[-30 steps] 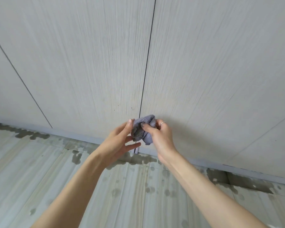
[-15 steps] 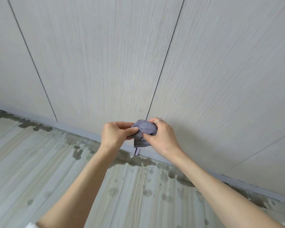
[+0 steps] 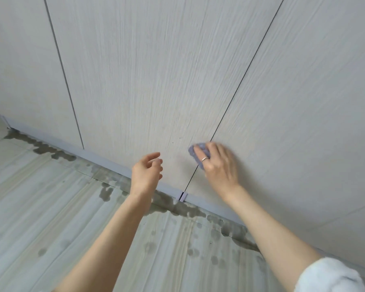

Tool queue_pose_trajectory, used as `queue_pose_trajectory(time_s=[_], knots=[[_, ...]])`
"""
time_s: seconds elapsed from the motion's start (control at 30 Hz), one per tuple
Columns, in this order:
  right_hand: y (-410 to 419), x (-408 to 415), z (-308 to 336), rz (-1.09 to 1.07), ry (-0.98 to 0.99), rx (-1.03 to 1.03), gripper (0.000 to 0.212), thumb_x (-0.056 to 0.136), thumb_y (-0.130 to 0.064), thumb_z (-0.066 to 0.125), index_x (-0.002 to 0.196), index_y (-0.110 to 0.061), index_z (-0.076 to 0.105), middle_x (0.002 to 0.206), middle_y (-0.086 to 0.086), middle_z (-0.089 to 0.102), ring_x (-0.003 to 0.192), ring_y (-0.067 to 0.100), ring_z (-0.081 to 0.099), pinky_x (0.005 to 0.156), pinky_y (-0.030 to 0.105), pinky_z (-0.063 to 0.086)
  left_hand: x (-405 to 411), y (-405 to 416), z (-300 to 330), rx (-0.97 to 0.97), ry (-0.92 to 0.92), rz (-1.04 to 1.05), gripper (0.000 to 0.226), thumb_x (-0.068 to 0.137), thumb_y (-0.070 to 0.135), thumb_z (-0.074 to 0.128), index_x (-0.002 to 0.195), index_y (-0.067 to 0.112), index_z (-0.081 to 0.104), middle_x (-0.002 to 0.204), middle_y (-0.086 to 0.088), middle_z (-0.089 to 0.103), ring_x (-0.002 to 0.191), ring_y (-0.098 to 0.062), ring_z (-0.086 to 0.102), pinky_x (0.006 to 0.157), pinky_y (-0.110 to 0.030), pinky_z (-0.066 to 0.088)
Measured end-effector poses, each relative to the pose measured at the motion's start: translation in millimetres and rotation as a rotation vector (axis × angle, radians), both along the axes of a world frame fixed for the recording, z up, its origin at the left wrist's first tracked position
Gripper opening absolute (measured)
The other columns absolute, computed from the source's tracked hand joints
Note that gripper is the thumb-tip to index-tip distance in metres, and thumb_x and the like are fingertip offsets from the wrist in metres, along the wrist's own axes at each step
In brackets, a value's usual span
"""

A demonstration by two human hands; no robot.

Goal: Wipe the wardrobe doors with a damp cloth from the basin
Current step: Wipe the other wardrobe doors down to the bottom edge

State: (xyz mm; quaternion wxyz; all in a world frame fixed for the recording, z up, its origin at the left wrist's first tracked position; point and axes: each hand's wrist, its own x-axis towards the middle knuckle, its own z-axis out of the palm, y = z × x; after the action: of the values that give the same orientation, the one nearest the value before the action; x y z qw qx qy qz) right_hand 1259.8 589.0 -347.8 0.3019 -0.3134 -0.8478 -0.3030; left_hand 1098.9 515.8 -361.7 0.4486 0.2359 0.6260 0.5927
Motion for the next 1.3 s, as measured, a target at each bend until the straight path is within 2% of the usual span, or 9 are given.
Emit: queue_pose_trajectory(time_s=[0.1, 0.37, 0.53, 0.6, 0.73, 0.87, 1.1, 1.2, 1.3], knots=[[-6, -4, -24, -0.062, -0.196, -0.06, 0.018, 0.065, -0.001, 0.078, 0.076, -0.012, 0.071, 0.066, 0.002, 0.058, 0.057, 0.021, 0.055, 0.051, 0.026, 0.04, -9, 0, -4, -0.004, -0.034, 0.05, 0.026, 0.097, 0.008, 0.039, 0.111, 0.018, 0.058, 0.102, 0.0, 0.063, 0.093, -0.013, 0.061, 0.084, -0.028, 0.05], [18, -52, 49, -0.115, 0.374, 0.002, 0.055, 0.059, 0.011, 0.055, 0.109, -0.009, 0.067, 0.081, 0.014, 0.053, 0.075, 0.026, 0.044, 0.063, 0.035, 0.028, -15, 1, -9, -0.03, -0.09, 0.16, 0.026, 0.097, 0.006, 0.037, 0.113, 0.02, 0.052, 0.102, 0.001, 0.061, 0.091, -0.014, 0.061, 0.08, -0.03, 0.051], [10, -53, -29, -0.05, -0.214, 0.108, 0.015, 0.07, -0.009, 0.074, 0.082, -0.016, 0.073, 0.072, 0.001, 0.062, 0.062, 0.02, 0.056, 0.058, 0.031, 0.037, -35, 2, -10, -0.009, -0.091, 0.256, 0.026, 0.096, 0.007, 0.038, 0.116, 0.021, 0.047, 0.104, 0.001, 0.059, 0.09, -0.016, 0.062, 0.077, -0.028, 0.05], [7, -48, -43, -0.071, -0.297, 0.053, 0.012, 0.069, -0.012, 0.074, 0.079, -0.018, 0.073, 0.071, -0.003, 0.062, 0.061, 0.017, 0.057, 0.056, 0.024, 0.04, -42, 3, -13, -0.013, -0.1, 0.268, 0.026, 0.096, 0.007, 0.039, 0.117, 0.02, 0.047, 0.103, 0.0, 0.06, 0.09, -0.016, 0.061, 0.076, -0.028, 0.05], [15, -70, -3, -0.101, 0.035, 0.102, 0.031, 0.08, -0.004, 0.049, 0.098, -0.013, 0.072, 0.081, 0.006, 0.063, 0.069, 0.023, 0.054, 0.062, 0.033, 0.029, -44, 5, -17, -0.047, -0.114, 0.27, 0.025, 0.097, 0.007, 0.039, 0.116, 0.02, 0.048, 0.102, 0.0, 0.06, 0.089, -0.016, 0.061, 0.073, -0.026, 0.048], [34, -109, 41, -0.05, 0.346, 0.095, 0.031, 0.074, 0.001, 0.05, 0.098, -0.007, 0.068, 0.087, 0.012, 0.061, 0.078, 0.024, 0.041, 0.064, 0.034, 0.024, -50, 13, -11, -0.028, -0.097, 0.277, 0.024, 0.097, 0.008, 0.037, 0.112, 0.021, 0.05, 0.1, 0.002, 0.061, 0.089, -0.014, 0.061, 0.078, -0.026, 0.048], [13, -88, -41, -0.066, -0.24, 0.027, 0.014, 0.067, -0.005, 0.073, 0.075, -0.016, 0.069, 0.072, 0.0, 0.062, 0.061, 0.02, 0.056, 0.056, 0.026, 0.039, -73, 9, -9, 0.02, -0.069, 0.347, 0.025, 0.097, 0.013, 0.037, 0.105, 0.024, 0.059, 0.094, 0.008, 0.064, 0.09, -0.008, 0.059, 0.086, -0.026, 0.044], [15, -72, -14, -0.066, -0.097, 0.072, 0.023, 0.068, 0.0, 0.065, 0.084, -0.015, 0.073, 0.078, 0.005, 0.064, 0.067, 0.022, 0.056, 0.063, 0.032, 0.033, -70, 10, -8, 0.017, -0.079, 0.364, 0.025, 0.098, 0.012, 0.036, 0.104, 0.022, 0.058, 0.095, 0.005, 0.063, 0.093, -0.012, 0.059, 0.091, -0.03, 0.046], [29, -80, 41, -0.092, 0.303, 0.116, 0.04, 0.069, 0.005, 0.053, 0.097, -0.016, 0.072, 0.078, 0.01, 0.058, 0.074, 0.024, 0.04, 0.064, 0.034, 0.022, -57, 16, -4, 0.027, -0.078, 0.303, 0.025, 0.098, 0.012, 0.035, 0.106, 0.022, 0.057, 0.096, 0.005, 0.062, 0.097, -0.015, 0.059, 0.093, -0.033, 0.046]])
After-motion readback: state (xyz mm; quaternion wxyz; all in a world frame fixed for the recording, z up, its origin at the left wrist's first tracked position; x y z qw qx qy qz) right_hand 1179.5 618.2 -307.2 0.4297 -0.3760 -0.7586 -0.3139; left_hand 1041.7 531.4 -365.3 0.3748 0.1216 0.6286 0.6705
